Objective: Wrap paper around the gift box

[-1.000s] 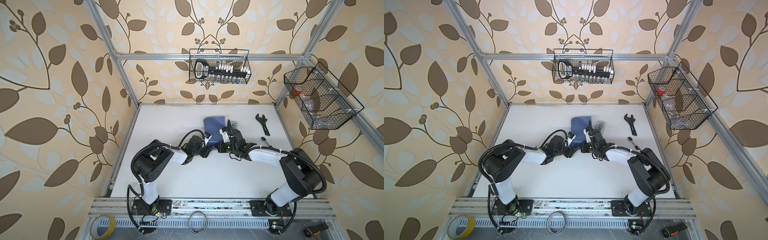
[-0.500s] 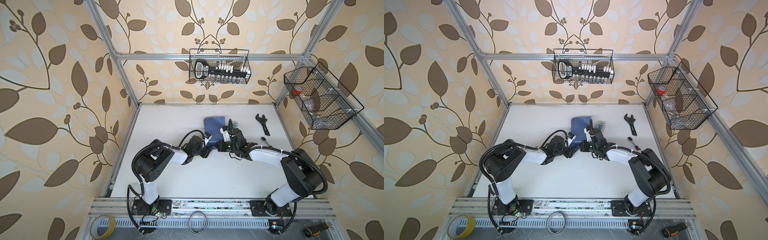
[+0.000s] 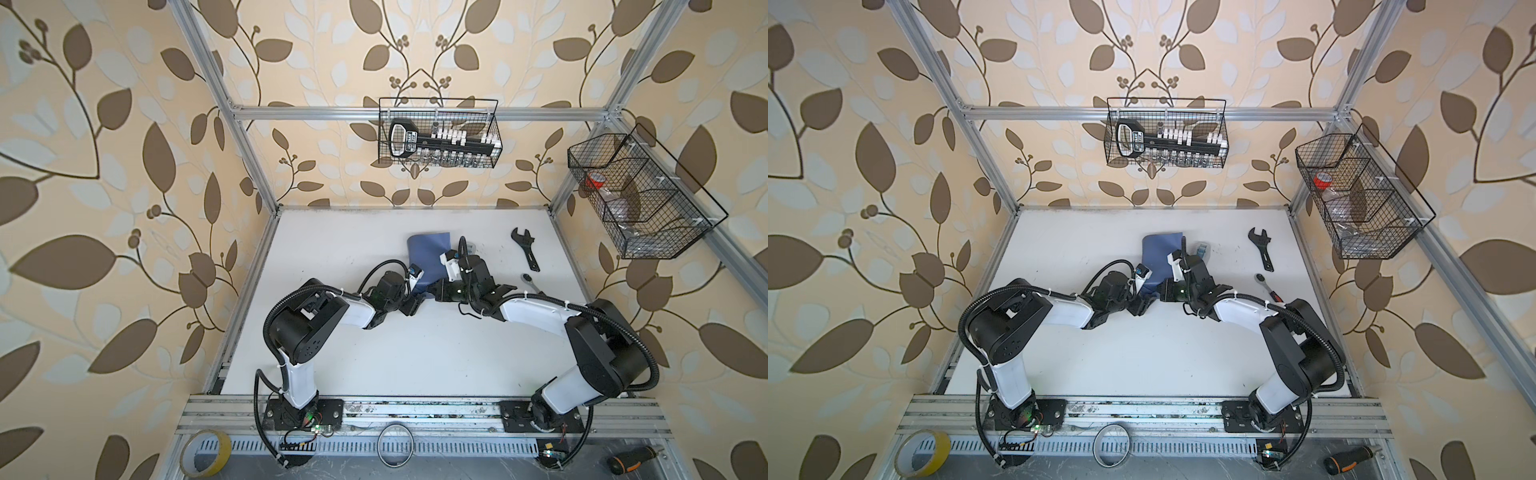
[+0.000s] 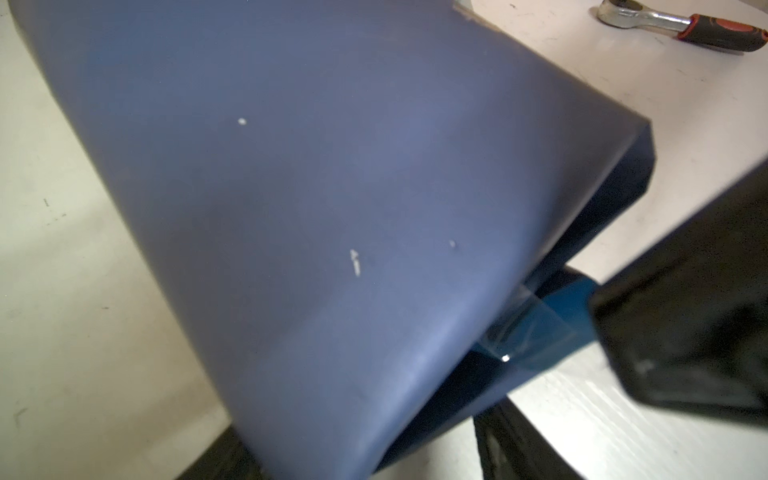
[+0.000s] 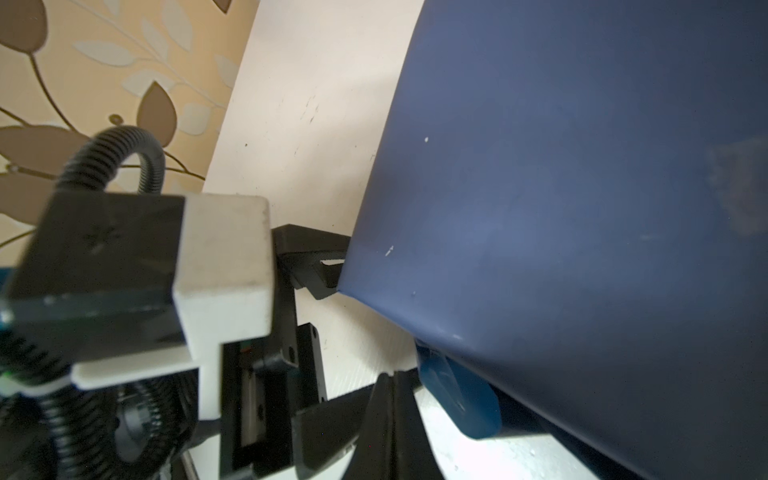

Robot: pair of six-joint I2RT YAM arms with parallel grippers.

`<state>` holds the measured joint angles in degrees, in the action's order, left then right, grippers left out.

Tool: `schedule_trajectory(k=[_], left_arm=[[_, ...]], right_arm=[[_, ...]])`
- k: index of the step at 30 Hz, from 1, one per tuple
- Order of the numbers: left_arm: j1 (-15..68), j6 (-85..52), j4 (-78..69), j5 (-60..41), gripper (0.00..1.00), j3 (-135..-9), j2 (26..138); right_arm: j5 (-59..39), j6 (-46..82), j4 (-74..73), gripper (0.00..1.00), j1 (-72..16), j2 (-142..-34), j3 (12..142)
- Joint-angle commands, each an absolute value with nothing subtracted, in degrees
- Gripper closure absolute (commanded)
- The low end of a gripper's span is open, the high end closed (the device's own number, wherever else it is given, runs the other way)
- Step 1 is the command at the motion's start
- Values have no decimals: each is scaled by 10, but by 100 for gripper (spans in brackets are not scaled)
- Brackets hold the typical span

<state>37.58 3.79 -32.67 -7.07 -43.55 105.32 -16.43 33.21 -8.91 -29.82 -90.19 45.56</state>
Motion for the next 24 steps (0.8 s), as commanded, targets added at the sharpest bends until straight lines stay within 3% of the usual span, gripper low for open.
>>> schedule_trajectory(k=[1, 6, 16, 24], left_arm=[[380, 32, -334, -74, 30, -458, 1050], [380, 31, -335, -73, 30, -459, 1050], [380, 32, -336, -75, 30, -457, 1049], [380, 34, -335, -75, 30, -456, 1048]], right_arm=[[-135, 289, -47, 90, -296, -881, 470], [-119, 261, -16, 76, -305, -884, 477], [-18, 161, 57, 71, -349, -889, 517], [3, 139, 69, 70, -357, -913, 536]])
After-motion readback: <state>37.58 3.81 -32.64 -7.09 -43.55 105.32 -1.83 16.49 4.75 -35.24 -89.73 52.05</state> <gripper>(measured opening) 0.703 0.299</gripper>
